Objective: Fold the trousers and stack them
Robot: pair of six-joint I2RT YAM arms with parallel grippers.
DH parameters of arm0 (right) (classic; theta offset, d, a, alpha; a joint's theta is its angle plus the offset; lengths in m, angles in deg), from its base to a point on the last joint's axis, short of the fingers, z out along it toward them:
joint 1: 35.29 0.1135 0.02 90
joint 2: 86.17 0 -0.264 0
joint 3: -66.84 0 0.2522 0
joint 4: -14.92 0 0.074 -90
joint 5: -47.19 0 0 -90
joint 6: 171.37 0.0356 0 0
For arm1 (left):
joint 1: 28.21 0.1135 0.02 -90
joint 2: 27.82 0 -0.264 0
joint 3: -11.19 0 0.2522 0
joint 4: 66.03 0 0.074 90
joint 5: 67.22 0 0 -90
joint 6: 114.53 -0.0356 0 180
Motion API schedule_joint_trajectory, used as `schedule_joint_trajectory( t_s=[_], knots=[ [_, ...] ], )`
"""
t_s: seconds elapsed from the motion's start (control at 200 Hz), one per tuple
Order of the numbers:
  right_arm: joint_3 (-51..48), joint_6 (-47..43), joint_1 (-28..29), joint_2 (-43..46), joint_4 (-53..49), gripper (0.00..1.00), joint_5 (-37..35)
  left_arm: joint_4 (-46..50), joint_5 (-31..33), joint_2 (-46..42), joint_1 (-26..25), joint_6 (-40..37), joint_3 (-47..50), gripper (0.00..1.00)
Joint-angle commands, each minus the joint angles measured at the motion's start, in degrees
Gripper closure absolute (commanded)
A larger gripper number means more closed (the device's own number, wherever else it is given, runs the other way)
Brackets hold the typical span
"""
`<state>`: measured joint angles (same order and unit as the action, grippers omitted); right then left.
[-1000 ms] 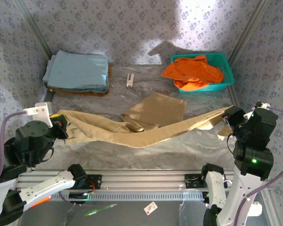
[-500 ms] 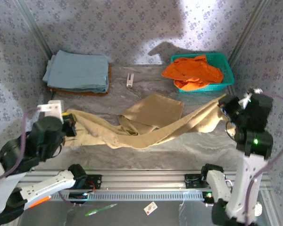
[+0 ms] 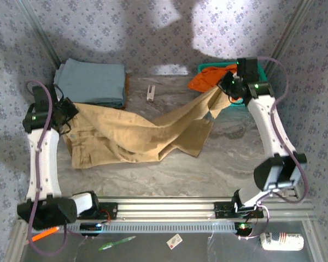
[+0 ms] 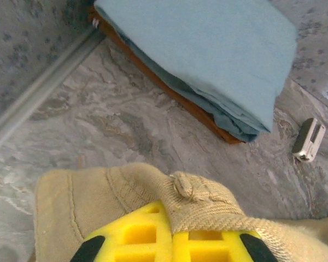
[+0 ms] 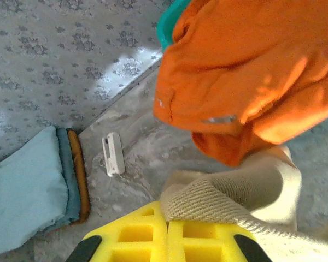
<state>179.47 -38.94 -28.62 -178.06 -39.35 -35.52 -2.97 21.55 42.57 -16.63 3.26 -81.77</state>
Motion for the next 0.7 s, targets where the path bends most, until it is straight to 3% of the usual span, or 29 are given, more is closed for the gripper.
schedule_joint_trajectory(
  t_s=[0.0,0.195,0.215,0.26,0.285,0.395,0.505,0.595,0.695],
  knots=[
    [13.3,-1.5,-0.1,-9.7,-1.5,1.00,0.7,-6.0,-10.0,6.4,3.1,2.6,-3.5,1.00],
    [44.2,-3.0,2.4,-35.1,-18.5,1.00,3.7,-6.2,-10.4,17.2,5.7,3.7,-5.0,1.00],
    [46.2,-3.4,2.7,-36.6,-19.9,0.94,3.9,-6.1,-10.4,17.8,6.0,3.7,-4.9,1.00],
    [48.4,-4.3,3.2,-38.5,-22.0,0.73,3.4,-6.1,-10.4,18.6,6.7,4.1,-4.2,0.81],
    [48.3,-4.7,3.4,-38.6,-22.5,0.68,3.2,-6.4,-10.5,18.7,7.0,4.3,-3.6,0.67],
    [40.3,-5.9,3.9,-33.7,-19.4,0.47,0.5,-6.8,-11.8,17.6,7.2,4.8,-0.8,0.36],
    [27.3,-6.0,4.8,-23.7,-14.3,0.40,-2.8,-7.2,-13.0,11.8,6.7,4.6,3.5,0.20],
    [13.9,-9.0,6.6,-13.7,-10.0,0.39,-5.9,-6.3,-10.0,3.8,3.2,2.7,8.3,0.16],
    [-3.8,-10.7,11.6,-1.8,-4.2,0.40,-10.2,-7.0,-5.8,-5.5,-6.1,3.2,16.8,0.16]
  ],
)
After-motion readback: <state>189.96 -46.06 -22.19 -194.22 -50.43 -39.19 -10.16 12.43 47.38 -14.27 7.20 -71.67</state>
